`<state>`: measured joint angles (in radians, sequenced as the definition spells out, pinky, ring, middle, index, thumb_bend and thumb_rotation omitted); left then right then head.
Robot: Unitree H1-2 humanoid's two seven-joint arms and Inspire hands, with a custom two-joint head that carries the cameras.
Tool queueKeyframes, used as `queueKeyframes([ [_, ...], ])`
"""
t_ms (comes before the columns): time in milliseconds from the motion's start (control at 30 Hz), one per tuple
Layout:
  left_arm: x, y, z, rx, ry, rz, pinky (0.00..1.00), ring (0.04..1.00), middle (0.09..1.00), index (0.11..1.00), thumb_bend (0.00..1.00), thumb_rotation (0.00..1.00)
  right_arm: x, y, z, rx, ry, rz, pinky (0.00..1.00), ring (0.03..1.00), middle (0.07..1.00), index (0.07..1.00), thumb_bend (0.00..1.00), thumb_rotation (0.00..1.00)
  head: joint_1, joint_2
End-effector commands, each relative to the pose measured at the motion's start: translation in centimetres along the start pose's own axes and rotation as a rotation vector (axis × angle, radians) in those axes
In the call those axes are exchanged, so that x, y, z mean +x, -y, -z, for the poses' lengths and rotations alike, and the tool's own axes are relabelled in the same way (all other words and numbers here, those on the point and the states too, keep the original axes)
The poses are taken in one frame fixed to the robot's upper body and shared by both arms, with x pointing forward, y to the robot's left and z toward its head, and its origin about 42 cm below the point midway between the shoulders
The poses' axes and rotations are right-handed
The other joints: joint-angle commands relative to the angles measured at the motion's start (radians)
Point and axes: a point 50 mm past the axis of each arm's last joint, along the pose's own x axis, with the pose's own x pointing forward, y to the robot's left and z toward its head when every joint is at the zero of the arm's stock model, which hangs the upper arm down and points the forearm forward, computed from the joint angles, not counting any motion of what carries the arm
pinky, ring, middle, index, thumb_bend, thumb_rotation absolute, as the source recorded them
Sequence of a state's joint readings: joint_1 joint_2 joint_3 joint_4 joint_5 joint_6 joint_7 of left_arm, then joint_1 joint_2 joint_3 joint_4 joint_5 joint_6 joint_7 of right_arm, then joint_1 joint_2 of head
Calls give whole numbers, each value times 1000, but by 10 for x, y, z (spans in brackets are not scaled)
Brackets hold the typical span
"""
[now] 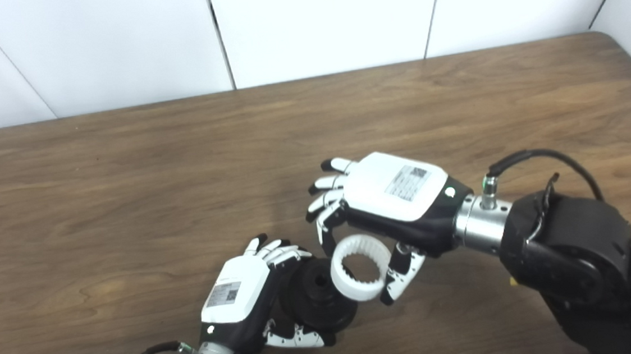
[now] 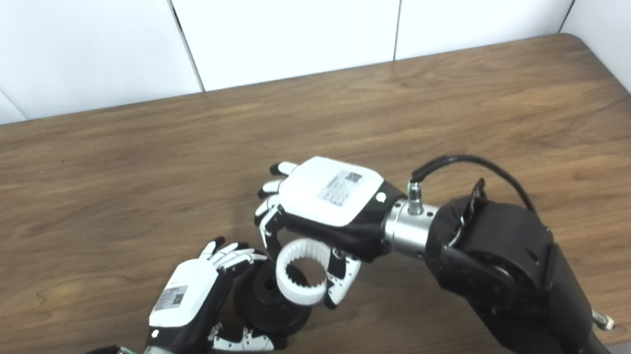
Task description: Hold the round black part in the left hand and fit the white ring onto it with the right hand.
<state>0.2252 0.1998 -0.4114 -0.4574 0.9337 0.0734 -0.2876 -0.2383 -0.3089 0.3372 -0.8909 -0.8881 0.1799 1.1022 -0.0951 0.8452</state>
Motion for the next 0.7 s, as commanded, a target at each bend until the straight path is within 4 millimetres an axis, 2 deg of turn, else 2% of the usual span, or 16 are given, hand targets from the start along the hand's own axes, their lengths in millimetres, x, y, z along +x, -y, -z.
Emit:
queueKeyframes([
  [0,1,1,-5,14,13,20,1000,890,818,484,523,62,3,3,-4,-25,22,46,1000,925,820,485,521,141,1,1],
  [233,1,1,-7,25,17,16,1000,882,816,484,524,64,12,-16,-10,-7,44,35,1000,921,823,485,522,138,8,4],
  [667,3,1,-10,15,19,13,1000,896,824,484,524,63,26,-22,-13,-8,53,60,1000,934,829,485,519,136,19,7],
])
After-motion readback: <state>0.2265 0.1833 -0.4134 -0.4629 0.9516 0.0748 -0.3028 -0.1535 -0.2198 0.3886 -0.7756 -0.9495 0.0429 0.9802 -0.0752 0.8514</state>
